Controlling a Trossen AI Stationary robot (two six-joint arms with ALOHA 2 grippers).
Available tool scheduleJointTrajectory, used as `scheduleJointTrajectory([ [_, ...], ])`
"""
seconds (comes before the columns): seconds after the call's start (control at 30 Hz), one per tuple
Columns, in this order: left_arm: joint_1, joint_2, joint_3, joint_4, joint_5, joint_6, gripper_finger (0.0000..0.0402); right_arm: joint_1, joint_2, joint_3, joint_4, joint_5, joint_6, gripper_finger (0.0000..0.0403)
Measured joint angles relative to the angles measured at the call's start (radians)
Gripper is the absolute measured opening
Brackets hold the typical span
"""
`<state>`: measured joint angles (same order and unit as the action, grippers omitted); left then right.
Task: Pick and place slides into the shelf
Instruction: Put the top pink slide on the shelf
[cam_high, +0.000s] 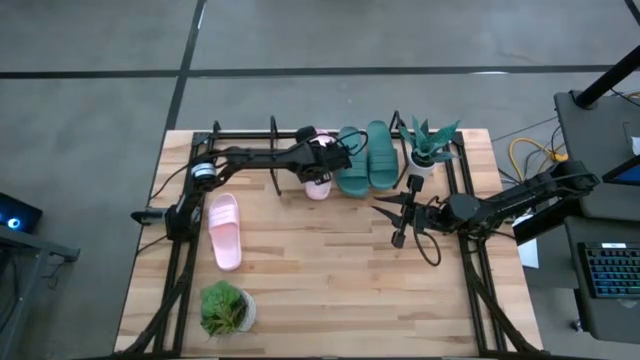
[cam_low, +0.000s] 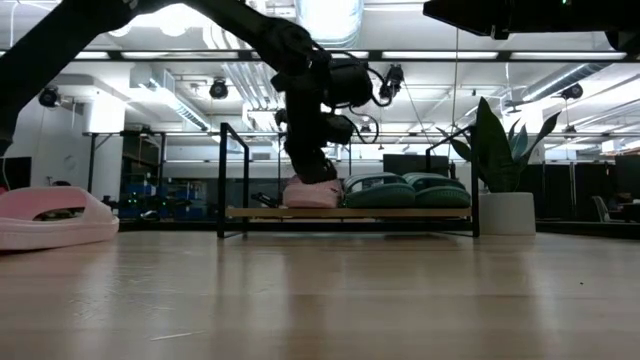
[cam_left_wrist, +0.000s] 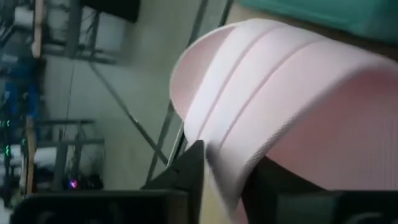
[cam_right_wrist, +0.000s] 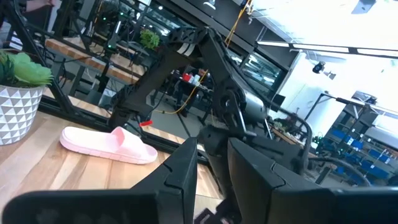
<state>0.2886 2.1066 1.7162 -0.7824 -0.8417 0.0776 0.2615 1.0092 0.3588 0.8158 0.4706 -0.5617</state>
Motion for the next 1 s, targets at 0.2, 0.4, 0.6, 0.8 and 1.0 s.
scheduleJointTrajectory([
  [0.2, -0.014, -0.039, 0.002, -0.022, 0.056, 0.14, 0.0149, 0.0, 0.0, 0.0, -0.001, 0.0, 0.002, 0.0082],
  [0.4, -0.022, -0.071, -0.002, -0.032, 0.056, 0.22, 0.0174, 0.0, 0.0, 0.0, -0.004, 0.0, 0.002, 0.0082],
  [0.6, -0.023, -0.097, -0.005, -0.125, 0.058, 0.254, 0.0175, 0.0, 0.0, 0.0, -0.005, 0.0, 0.003, 0.0082],
  [0.8, -0.024, -0.097, -0.038, -0.116, 0.081, 0.382, 0.0176, 0.0, 0.0, 0.0, -0.008, 0.0, 0.003, 0.0082],
  [1.0, -0.023, -0.097, -0.04, -0.109, 0.089, 0.405, 0.0176, 0.0, 0.0, 0.0, -0.008, 0.0, 0.003, 0.0082],
])
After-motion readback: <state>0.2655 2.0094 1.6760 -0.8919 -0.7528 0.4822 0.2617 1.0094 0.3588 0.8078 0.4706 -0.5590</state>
